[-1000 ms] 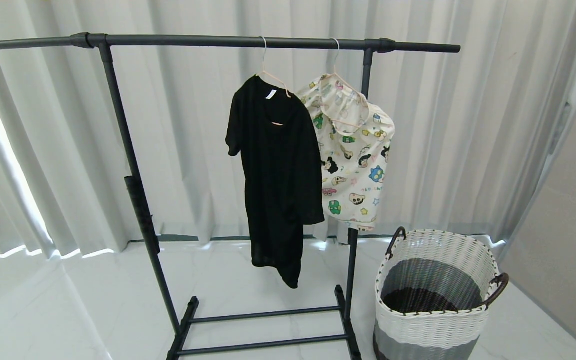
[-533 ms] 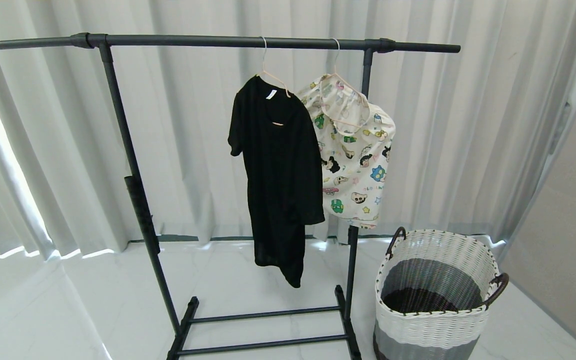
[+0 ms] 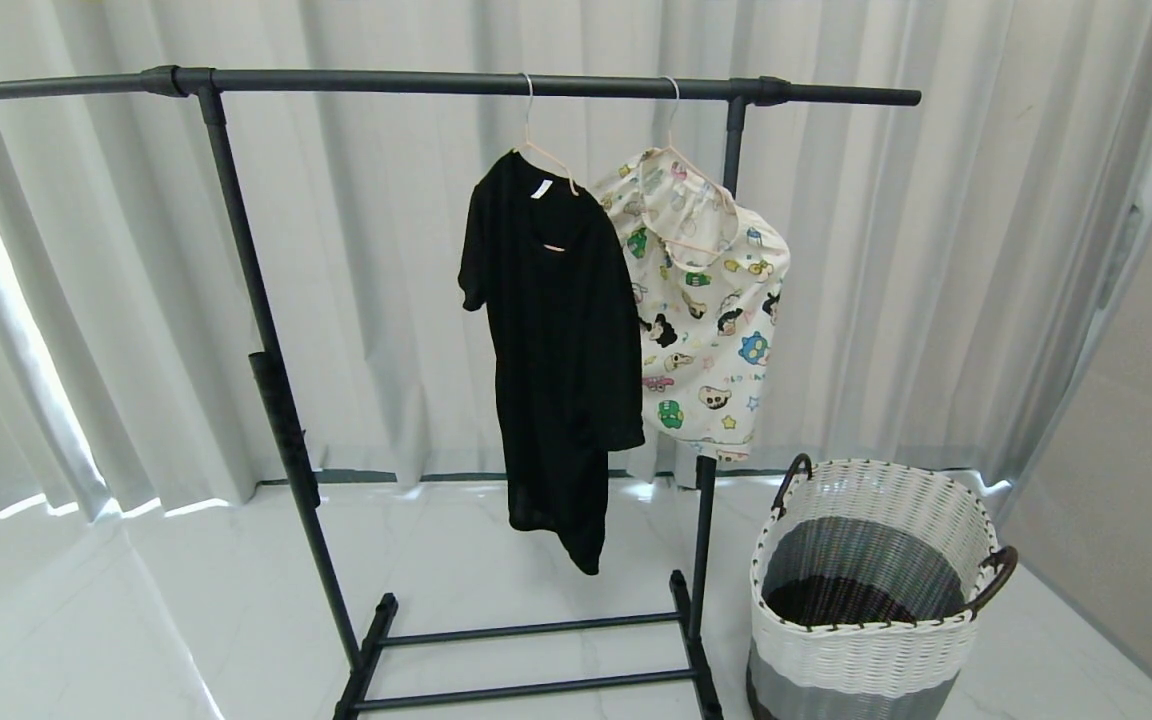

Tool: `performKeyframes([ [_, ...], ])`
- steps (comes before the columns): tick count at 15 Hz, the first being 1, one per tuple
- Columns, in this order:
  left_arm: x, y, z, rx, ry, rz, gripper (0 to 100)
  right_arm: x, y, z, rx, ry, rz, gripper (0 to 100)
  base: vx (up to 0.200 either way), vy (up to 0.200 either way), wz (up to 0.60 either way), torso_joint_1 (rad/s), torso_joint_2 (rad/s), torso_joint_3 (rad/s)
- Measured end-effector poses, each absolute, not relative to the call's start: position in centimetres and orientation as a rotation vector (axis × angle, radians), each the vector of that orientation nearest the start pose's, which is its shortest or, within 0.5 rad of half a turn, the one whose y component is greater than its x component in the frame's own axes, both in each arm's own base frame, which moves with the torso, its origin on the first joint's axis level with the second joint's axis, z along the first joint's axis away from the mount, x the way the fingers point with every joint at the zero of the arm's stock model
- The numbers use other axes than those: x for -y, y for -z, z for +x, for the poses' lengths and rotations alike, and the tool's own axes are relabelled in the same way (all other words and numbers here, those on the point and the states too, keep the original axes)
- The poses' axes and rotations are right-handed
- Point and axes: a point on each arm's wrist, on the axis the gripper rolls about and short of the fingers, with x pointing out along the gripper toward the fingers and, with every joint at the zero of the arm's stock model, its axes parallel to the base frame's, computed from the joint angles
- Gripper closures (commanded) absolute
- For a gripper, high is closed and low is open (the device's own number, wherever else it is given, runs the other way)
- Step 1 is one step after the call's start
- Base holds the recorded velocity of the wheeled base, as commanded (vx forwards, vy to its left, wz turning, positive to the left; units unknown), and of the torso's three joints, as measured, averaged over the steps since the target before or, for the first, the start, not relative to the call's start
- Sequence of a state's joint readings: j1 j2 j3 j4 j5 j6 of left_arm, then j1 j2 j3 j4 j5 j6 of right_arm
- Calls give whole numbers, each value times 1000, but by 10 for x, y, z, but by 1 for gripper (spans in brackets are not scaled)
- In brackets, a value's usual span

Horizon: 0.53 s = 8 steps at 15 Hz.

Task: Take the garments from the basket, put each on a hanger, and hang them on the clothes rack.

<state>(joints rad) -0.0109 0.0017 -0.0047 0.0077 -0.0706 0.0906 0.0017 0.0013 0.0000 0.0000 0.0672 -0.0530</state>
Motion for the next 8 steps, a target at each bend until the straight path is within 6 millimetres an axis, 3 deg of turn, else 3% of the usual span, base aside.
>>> performKeyframes([
  [8,1,-76,-23,-1,81,90,0,-1,-75,-23,-1,-68,-70,0,0,0,0,0,0,0],
])
